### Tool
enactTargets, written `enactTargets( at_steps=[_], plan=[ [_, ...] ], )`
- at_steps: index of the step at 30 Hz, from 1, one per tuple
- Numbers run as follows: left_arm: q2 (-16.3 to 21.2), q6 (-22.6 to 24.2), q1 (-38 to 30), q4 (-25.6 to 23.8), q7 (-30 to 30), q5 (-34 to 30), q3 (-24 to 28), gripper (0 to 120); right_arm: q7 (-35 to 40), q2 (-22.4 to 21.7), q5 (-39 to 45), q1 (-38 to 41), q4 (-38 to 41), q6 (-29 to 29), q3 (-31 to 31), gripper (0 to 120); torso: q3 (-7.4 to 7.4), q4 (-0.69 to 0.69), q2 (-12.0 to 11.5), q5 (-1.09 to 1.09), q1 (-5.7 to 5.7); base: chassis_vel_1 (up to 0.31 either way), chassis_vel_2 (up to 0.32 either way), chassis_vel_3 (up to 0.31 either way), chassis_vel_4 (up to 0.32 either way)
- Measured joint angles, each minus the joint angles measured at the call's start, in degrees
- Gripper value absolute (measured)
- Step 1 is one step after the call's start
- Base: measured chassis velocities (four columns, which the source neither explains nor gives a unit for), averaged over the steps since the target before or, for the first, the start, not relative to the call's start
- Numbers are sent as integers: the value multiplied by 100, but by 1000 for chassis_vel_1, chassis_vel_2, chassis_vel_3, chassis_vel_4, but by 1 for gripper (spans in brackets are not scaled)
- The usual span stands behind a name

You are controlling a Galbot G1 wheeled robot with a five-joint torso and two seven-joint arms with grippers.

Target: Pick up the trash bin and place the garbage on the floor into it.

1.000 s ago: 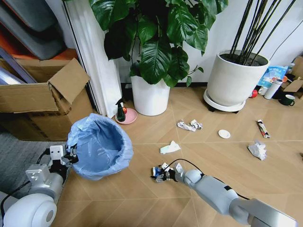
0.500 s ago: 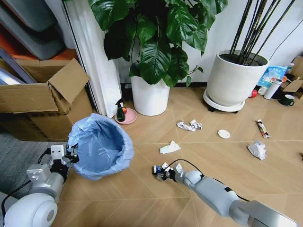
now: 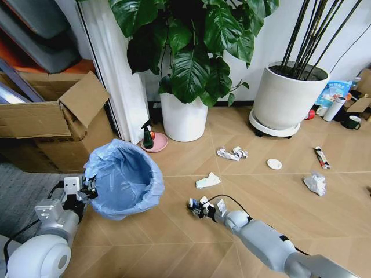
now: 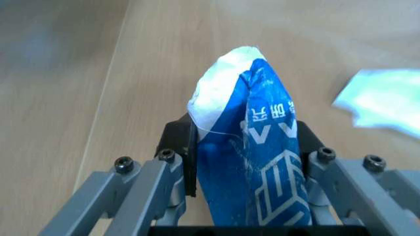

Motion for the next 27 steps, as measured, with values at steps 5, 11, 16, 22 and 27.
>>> enactTargets(
  at_steps=[5,11,16,22,27],
  plan=[
    [108,102,-86,86,-65,-132,73,0,216,-422,26,-168,1020,-71,445,27,0,-2,0,-4,0,0,0,0,0],
    [427,366,-362,360,-141,-431,260,0,445,-935,1,-42,2347,-73,856,25,0,0,0,-3,0,0,0,0,0],
    [716,567,-635,622,-179,-729,459,0,604,-1091,91,223,3008,-171,950,24,0,-2,0,0,0,0,0,0,0],
    [1086,772,-995,859,-178,-1045,838,0,872,-1092,532,742,3926,-472,817,24,0,-1,0,-1,0,0,0,0,0],
    [1264,1049,-1231,956,-190,-1432,1131,0,1203,-941,1175,1276,4581,-758,372,24,0,0,0,-2,0,0,0,0,0]
  ],
)
